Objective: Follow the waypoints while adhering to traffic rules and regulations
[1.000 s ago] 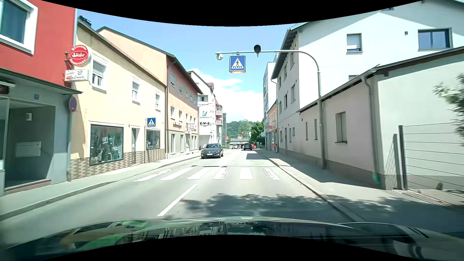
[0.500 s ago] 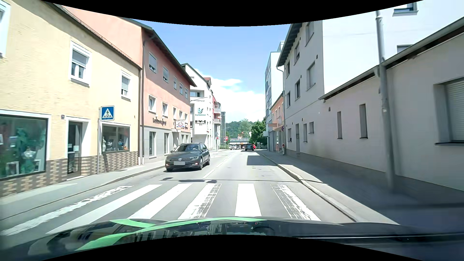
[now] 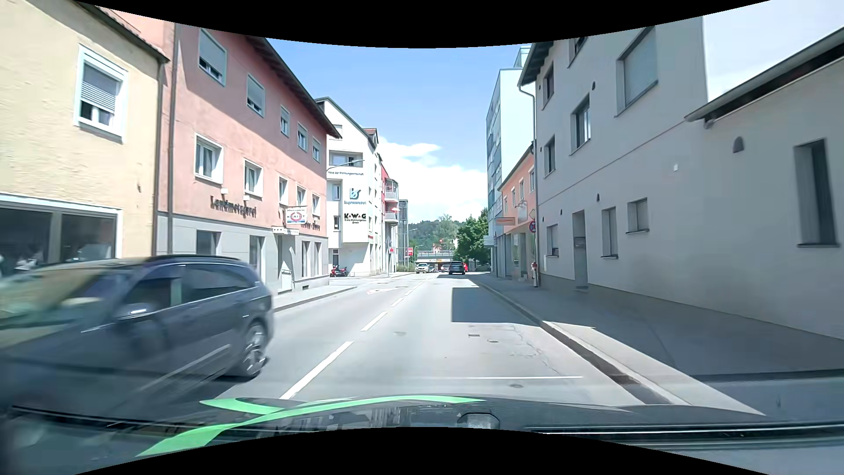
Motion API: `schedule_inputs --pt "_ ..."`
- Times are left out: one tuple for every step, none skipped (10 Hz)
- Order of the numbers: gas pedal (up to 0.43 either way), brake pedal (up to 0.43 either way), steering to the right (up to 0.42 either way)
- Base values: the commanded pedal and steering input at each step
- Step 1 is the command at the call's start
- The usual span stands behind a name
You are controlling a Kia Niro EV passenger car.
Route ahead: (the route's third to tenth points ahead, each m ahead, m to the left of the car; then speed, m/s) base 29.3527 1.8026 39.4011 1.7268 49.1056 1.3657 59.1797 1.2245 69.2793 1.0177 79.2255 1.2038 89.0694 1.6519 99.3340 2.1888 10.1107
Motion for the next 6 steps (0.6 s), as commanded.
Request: schedule_inputs --pt "0.197 0.0 -0.003" --pt "0.209 0.0 -0.003" --pt "0.209 0.0 -0.003" --pt "0.209 0.0 -0.002" --pt "0.22 0.0 0.0" --pt "0.22 0.0 0.002"
